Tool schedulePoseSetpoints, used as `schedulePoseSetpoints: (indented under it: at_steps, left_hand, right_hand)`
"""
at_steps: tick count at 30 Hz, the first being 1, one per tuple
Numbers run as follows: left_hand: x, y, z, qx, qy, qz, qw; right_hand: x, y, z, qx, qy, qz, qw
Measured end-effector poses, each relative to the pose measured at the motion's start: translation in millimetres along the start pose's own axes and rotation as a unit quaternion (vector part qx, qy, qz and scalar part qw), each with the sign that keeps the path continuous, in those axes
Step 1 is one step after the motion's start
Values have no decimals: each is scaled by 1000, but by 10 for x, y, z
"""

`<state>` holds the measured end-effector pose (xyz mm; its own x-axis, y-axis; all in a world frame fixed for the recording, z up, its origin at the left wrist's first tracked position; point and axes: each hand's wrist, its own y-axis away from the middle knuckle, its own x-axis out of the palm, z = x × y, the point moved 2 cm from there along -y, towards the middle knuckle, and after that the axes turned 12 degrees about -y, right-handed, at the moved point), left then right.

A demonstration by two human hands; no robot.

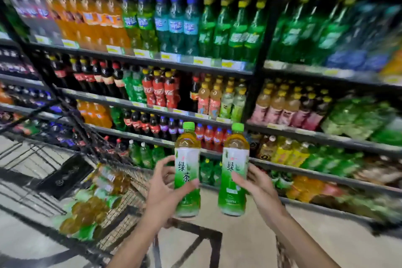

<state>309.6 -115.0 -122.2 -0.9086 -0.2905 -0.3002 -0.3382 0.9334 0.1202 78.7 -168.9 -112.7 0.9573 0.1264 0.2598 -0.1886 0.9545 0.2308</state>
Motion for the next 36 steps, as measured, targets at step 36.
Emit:
schedulePoseSetpoints:
  at_steps: [36]
  left_hand:
    - [4476,-1170,-5338,486,64,62,869]
  right_hand:
    - [-4433,-359,4785,-435,101,-195,873]
